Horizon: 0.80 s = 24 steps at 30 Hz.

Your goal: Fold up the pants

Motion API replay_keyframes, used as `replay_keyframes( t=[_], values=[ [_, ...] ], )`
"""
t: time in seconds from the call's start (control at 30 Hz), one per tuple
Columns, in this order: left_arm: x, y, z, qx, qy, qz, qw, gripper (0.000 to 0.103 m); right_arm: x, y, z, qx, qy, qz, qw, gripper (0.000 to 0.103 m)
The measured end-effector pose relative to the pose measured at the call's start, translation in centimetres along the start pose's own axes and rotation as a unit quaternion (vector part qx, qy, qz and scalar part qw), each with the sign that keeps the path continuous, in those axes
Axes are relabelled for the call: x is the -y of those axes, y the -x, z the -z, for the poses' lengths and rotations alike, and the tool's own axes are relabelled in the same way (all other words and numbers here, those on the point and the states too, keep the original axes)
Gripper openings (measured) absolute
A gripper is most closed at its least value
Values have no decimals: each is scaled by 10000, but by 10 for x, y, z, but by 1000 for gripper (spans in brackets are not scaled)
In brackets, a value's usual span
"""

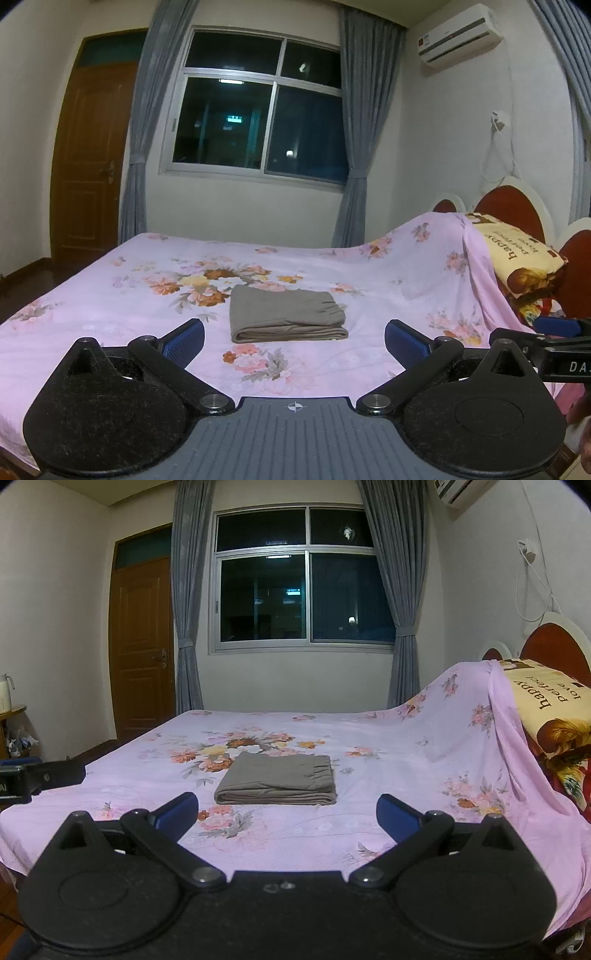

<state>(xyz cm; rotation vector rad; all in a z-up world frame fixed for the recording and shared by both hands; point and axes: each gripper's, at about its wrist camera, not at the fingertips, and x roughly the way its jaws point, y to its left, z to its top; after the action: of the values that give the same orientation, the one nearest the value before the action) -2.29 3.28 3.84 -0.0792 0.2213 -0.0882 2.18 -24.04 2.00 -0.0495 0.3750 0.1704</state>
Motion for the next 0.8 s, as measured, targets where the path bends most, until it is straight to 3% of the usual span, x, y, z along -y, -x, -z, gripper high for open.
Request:
replay_keyframes(
  t=[0.8],
  values=[
    [3, 0, 1, 21, -42, 58, 10000, 103, -5, 1, -1, 46, 19, 12, 10000, 103]
  ],
)
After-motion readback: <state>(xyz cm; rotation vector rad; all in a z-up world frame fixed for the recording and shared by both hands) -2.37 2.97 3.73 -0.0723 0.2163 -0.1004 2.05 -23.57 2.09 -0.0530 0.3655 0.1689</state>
